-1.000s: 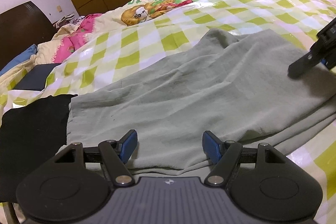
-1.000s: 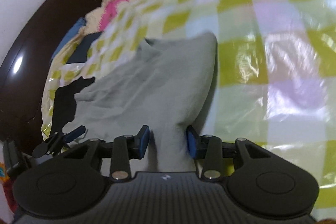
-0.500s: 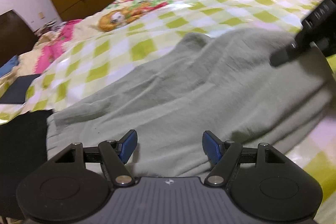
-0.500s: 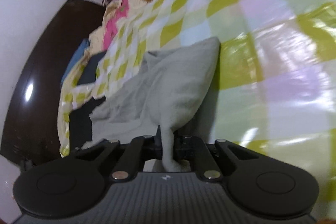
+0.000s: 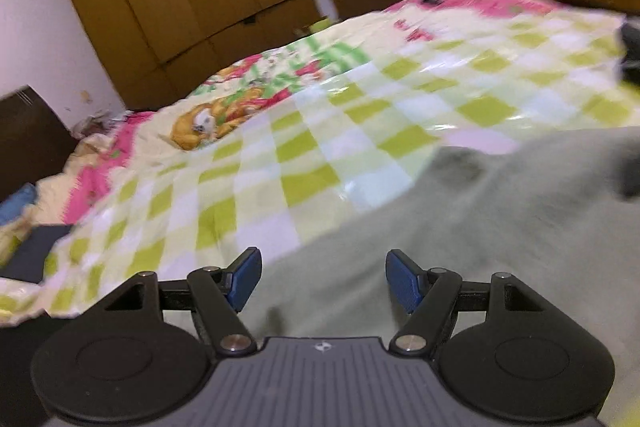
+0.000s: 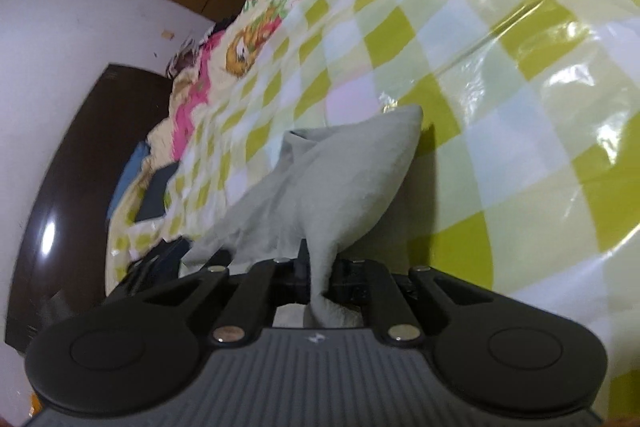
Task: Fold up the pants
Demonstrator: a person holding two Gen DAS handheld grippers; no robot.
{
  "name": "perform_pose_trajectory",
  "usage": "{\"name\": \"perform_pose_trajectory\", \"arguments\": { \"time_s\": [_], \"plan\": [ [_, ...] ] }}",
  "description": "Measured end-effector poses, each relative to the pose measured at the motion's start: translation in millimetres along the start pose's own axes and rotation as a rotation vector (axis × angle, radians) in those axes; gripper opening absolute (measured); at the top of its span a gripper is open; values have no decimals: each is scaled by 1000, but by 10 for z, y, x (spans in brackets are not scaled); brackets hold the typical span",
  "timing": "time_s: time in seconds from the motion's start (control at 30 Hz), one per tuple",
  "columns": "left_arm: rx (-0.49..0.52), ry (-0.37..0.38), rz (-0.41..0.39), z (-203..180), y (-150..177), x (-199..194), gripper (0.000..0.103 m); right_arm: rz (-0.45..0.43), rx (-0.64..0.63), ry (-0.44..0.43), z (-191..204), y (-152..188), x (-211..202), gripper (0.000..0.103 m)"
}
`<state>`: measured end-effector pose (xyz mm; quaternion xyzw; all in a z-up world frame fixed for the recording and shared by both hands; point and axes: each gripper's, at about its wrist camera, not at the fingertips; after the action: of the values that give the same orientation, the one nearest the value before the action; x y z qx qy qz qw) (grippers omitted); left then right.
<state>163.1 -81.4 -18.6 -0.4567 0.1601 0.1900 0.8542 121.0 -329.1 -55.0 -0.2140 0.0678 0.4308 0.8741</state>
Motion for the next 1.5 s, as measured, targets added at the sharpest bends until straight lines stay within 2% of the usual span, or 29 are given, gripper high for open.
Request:
{"name": "perform_pose_trajectory", "arguments": {
  "time_s": [0.07,0.17,0.33,0.4,0.43,0.53,0.67,0.77,0.93,1.1,1.23,1.37,1.5],
  "plan": [
    [66,-53,-4,-212,-71,166,82,-3,-4,-6,34,-15,5,6],
    [117,-73,40,-359,-45,258,82,-2,-6,-10,60,-39,13,6],
    [115,-127,-33,-240,129,-124,82,-3,-11,-16,89,-50,28,6],
    [103,-97,-29,-198,221,-220,83,-6,-9,-11,107,-48,40,6],
    [135,-67,-9,-242,291,-217,83,-7,-10,-7,128,-50,50,6],
    [181,-79,-34,-327,427,-281,82,-3,-38,15,286,-83,116,7],
    [64,-9,14,-77,422,-372,83,13,-155,37,695,-143,288,7],
    [17,16,30,97,522,-447,83,43,-271,56,1054,-149,521,7],
    [-60,61,74,408,757,-555,83,162,-448,74,1599,60,1225,7],
    [-145,88,113,698,981,-624,83,338,-564,91,1697,547,2159,7],
    [-187,104,127,856,1106,-643,83,459,-580,122,1630,890,2700,7],
    [-239,127,144,952,1173,-596,83,491,-573,153,1576,1074,2953,8],
    [-308,159,146,1065,1206,-563,83,485,-554,168,1617,1045,2967,8]
  ]
}}
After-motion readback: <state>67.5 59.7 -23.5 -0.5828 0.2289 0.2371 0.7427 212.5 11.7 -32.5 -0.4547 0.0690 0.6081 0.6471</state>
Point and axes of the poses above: each gripper's, at about its wrist camera, not at the fingertips, and x roughly the way its jaws point, z to its left, y to its underside, and after that the axes turned 15 degrees about -y, right-handed
